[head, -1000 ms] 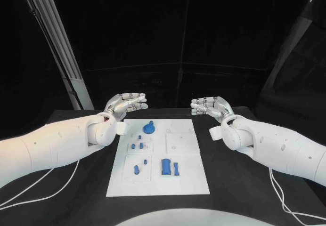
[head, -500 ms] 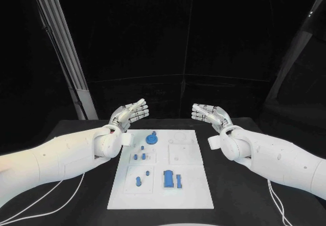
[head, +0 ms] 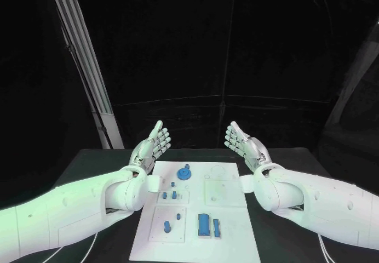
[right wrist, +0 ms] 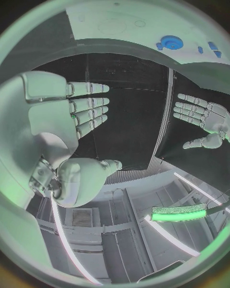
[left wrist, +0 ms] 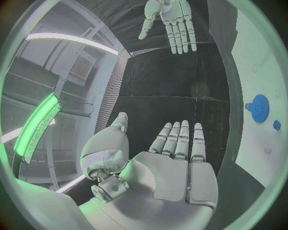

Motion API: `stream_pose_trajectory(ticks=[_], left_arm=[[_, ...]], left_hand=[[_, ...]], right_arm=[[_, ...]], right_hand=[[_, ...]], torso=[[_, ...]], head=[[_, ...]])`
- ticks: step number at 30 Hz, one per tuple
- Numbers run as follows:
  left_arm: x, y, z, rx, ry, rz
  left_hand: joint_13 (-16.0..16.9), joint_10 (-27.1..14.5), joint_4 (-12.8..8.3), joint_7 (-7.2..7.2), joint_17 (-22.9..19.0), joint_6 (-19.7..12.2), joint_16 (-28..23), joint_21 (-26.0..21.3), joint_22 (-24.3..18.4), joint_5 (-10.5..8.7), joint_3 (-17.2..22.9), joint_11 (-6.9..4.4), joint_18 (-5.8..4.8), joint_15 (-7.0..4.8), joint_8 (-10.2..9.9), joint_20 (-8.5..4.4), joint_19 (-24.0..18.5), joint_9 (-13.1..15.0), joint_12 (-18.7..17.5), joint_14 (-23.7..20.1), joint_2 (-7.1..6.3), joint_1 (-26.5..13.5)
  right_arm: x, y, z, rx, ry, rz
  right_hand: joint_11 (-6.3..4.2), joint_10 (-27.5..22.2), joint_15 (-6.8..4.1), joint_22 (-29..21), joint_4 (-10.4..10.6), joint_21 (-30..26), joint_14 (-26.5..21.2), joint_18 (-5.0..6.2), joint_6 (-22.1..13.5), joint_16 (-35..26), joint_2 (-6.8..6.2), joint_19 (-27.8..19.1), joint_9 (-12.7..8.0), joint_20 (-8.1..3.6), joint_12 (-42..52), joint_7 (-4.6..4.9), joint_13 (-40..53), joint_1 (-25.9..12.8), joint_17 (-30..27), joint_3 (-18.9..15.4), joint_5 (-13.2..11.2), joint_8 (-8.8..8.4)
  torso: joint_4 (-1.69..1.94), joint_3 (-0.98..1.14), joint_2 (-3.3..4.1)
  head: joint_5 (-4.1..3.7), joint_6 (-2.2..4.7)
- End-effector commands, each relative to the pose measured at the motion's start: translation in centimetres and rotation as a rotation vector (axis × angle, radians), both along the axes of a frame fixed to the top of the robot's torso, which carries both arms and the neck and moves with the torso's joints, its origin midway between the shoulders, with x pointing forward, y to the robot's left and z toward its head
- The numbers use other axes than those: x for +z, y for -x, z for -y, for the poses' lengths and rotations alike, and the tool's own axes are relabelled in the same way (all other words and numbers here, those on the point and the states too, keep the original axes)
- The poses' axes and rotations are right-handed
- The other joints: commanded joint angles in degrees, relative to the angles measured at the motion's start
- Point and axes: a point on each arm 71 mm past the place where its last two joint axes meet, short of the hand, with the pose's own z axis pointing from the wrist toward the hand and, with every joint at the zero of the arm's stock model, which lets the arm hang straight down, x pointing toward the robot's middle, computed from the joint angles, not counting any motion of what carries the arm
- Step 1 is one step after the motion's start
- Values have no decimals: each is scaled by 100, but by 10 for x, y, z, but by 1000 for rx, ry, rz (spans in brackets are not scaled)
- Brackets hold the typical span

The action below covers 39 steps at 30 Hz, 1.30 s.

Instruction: Assemble the parts on the task board

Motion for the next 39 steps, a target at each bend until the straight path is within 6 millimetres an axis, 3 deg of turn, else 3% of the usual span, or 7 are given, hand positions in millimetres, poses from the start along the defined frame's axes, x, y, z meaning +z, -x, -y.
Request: stream_pose_trajectory(ticks=[1,3,29,30,31,34,39], left_arm=[[9,6,-2,107,-137,47],[14,10,0,123,-146,57],[19,15,1,140,-155,68],[19,15,1,140,-155,68],[19,15,1,140,-155,68],[19,15,1,140,-155,68],[19,15,1,140,-155,68]], left_hand=[[-14,-670,1,-163,-17,-631,-511,-53,-196,-70,-144,-125,-525,-70,-53,-572,-536,-16,-108,-650,0,-878],[-14,-821,1,-163,-17,-773,-511,-53,-630,-70,-144,-125,-525,-70,-53,-572,-655,-16,-108,-799,0,-1080],[-14,-1714,1,-163,-17,-1609,-511,-53,-630,-70,-144,-125,-525,-70,-53,-572,-1725,-16,-108,-1656,0,-2245],[-14,-2148,1,-163,-17,-2033,-511,-53,-630,-70,-144,-125,-525,-70,-53,-572,-1725,-16,-108,-2093,0,-2357],[-14,-2148,1,-163,-17,-2033,-511,-53,-630,-70,-144,-125,-525,-70,-53,-572,-1725,-16,-108,-2093,0,-2832],[-14,-2148,1,-163,-17,-2033,-511,-53,-630,-70,-144,-125,-525,-70,-53,-572,-1725,-16,-108,-2093,0,-2832],[-14,-2148,1,-163,-17,-2033,-511,-53,-630,-70,-144,-125,-525,-70,-53,-572,-1725,-16,-108,-2093,0,-2832]], right_arm=[[6,5,7,-144,6,-6],[8,9,6,-154,4,-9],[10,11,6,-158,4,-10],[10,11,6,-158,4,-10],[10,11,6,-158,4,-10],[10,11,6,-158,4,-10],[10,11,6,-158,4,-10]], right_hand=[[-114,-721,-46,-25,0,-461,-753,-521,-651,-27,-13,-639,-13,-539,-42,-229,-17,-993,-26,169,-49,-44],[-114,-871,-46,-25,0,-461,-914,-521,-786,-27,-13,-759,-13,-539,-42,-229,-17,-1201,-26,169,-49,-44],[-114,-1780,-46,-25,0,-461,-1879,-521,-1620,-27,-13,-1587,-13,-539,-42,-229,-17,-2478,-26,169,-49,-44],[-114,-1810,-46,-25,0,-461,-1899,-521,-1620,-27,-13,-1595,-13,-539,-42,-229,-17,-2493,-26,169,-49,-44],[-114,-1880,-46,-25,0,-461,-1971,-521,-2074,-27,-13,-2039,-13,-539,-42,-229,-17,-2585,-26,169,-49,-44],[-114,-2299,-46,-25,0,-461,-2408,-521,-2074,-27,-13,-2039,-13,-539,-42,-229,-17,-3167,-26,169,-49,-44],[-114,-2299,-46,-25,0,-461,-2408,-521,-2074,-27,-13,-2039,-13,-539,-42,-229,-17,-3167,-26,169,-49,-44]], torso=[[30,18,24],[30,18,24],[30,18,24],[30,18,24],[30,18,24],[30,18,24],[30,18,24]], head=[[0,5],[0,5],[0,5],[0,5],[0,5],[0,5],[0,5]])
